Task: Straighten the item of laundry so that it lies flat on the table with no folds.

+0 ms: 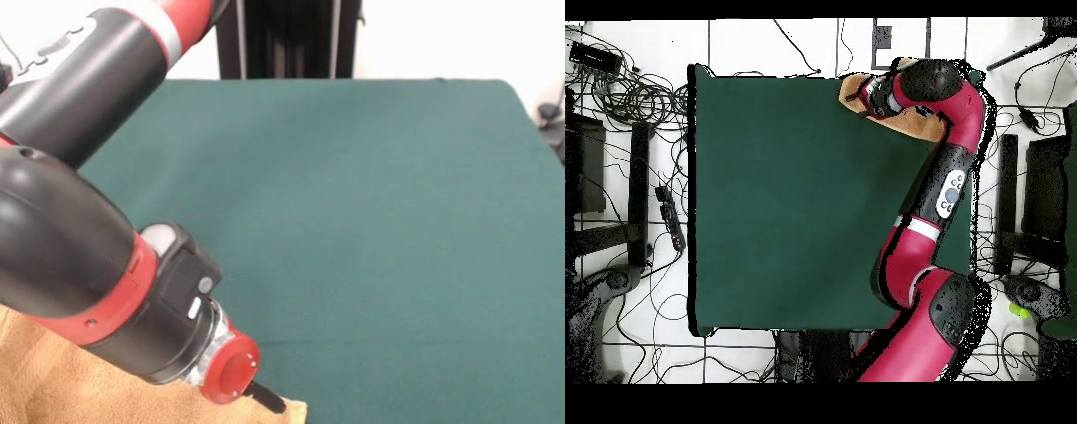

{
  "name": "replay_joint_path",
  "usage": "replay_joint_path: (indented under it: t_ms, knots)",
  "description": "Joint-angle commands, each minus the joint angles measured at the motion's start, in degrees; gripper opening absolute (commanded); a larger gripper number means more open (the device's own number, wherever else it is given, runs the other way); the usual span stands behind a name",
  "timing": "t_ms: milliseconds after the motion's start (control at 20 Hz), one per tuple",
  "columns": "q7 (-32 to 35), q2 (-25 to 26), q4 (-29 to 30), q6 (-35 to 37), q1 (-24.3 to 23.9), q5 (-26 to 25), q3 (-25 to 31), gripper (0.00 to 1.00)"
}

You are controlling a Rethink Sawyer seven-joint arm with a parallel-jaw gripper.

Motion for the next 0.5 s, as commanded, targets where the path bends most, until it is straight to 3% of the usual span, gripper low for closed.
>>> replay_joint_path:
  t_ms: [50, 300, 500]
  knots:
    - [-6.1, 7.9, 1.6, -14.8, 1.2, -0.8, -16.0, 1.0]
    - [-13.3, 9.2, -1.4, -19.2, 3.6, -4.8, -19.5, 1.0]
    - [-14.1, 9.5, -2.8, -22.0, 5.3, -7.6, -21.2, 1.0]
